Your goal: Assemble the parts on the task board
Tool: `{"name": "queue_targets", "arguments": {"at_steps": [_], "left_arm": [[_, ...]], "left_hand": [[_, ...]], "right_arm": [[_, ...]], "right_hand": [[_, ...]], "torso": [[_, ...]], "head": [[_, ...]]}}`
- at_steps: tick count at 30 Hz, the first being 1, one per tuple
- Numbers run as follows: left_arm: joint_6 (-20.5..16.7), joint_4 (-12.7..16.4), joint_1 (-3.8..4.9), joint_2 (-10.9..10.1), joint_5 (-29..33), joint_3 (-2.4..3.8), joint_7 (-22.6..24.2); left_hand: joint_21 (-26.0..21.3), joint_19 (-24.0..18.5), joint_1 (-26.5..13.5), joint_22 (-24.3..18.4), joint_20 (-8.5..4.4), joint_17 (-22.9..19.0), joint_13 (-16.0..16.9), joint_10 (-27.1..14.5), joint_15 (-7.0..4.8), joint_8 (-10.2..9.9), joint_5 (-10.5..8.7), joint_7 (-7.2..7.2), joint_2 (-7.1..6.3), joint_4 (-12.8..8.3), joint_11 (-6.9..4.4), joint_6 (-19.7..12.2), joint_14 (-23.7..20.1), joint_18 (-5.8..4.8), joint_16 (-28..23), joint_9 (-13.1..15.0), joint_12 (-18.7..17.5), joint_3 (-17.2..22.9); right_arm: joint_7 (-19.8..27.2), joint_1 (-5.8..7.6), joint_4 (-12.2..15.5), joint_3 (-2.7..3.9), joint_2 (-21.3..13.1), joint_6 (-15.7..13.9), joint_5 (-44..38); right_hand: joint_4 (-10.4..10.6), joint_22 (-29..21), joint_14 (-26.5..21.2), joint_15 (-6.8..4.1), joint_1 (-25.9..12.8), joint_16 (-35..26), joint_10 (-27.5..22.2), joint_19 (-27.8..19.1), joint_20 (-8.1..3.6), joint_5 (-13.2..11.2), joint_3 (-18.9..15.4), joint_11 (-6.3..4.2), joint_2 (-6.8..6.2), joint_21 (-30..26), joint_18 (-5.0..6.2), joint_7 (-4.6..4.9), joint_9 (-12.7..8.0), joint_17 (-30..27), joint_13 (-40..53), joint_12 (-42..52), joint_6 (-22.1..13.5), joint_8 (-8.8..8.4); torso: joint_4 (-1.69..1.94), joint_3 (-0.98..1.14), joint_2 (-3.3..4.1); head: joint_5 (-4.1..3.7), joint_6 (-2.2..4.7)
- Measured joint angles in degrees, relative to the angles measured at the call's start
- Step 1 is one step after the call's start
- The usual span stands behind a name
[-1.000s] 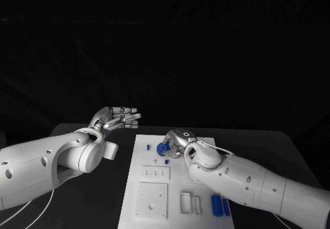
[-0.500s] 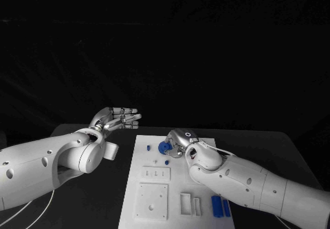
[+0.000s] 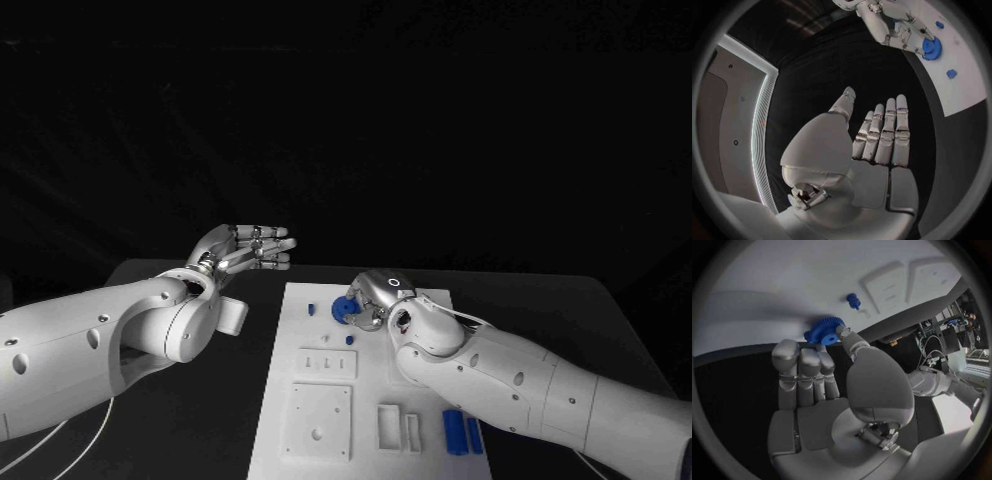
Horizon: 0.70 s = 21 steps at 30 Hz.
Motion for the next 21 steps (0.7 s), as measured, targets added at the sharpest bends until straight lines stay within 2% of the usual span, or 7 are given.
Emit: {"name": "queue_targets", "arguments": {"at_steps": [3,9,13,21], "left_arm": [[0.01,-0.03,0.0,0.02,0.0,0.0,-0.01],[0.02,-0.11,0.0,0.09,0.0,0.0,-0.02],[0.04,-0.23,0.0,0.22,0.0,0.0,-0.03],[0.06,-0.35,-0.01,0.29,0.0,0.0,-0.05]], "left_hand": [[0.0,0.0,0.0,0.0,0.0,0.0,0.0,0.0,0.0,0.0,0.0,0.0,0.0,0.0,0.0,0.0,0.0,0.0,0.0,0.0,0.0,0.0],[0.0,0.0,0.0,0.0,0.0,0.0,0.0,0.0,0.0,0.0,0.0,0.0,0.0,0.0,0.0,0.0,0.0,0.0,0.0,0.0,0.0,0.0],[0.0,0.0,0.0,0.0,0.0,0.0,0.0,0.0,0.0,0.0,0.0,0.0,0.0,0.0,0.0,0.0,0.0,0.01,0.0,0.0,0.0,0.0],[0.0,0.0,0.0,0.0,0.0,0.0,0.0,0.0,0.0,0.0,0.0,0.0,0.0,0.0,0.0,0.0,0.0,0.0,0.0,0.0,0.0,0.0]], "right_arm": [[0.29,0.05,-0.66,-0.1,0.34,0.32,0.22],[0.89,0.12,-1.61,-0.29,0.95,0.76,0.94],[1.13,0.12,-1.84,-0.38,1.12,0.99,1.42],[1.41,0.15,-1.76,-0.43,0.77,1.32,2.14]], "right_hand": [[1.51,0.0,0.0,0.0,0.16,-0.23,-0.1,0.0,0.0,-1.22,-2.27,0.1,-0.14,-0.27,0.0,0.21,0.02,-0.06,-0.24,0.0,-0.64,-0.26],[6.67,-0.01,-0.01,0.01,0.15,-0.45,-0.3,0.0,0.0,-3.06,-5.9,0.3,-0.15,-0.67,0.0,0.25,-0.16,-0.09,-0.59,-0.18,-1.84,-0.32],[9.91,-0.01,-0.01,0.01,-0.4,-0.45,-0.41,0.0,0.0,-3.54,-7.61,0.41,-0.69,-0.67,0.0,0.41,-0.17,-0.09,-0.72,-0.18,-2.21,-0.38],[11.13,-0.01,-0.01,0.01,-0.71,-0.45,-0.5,0.0,0.0,-3.54,-8.08,0.5,-0.49,-0.66,-0.01,0.41,-0.23,-0.08,-0.71,-0.18,-2.4,-0.44]], "torso": [[0.03,-0.01,0.0],[0.05,-0.01,0.0],[0.03,-0.01,0.0],[-0.04,0.02,-0.01]], "head": [[0.0,0.01],[0.04,-0.05],[0.05,-0.11],[0.14,-0.16]]}}
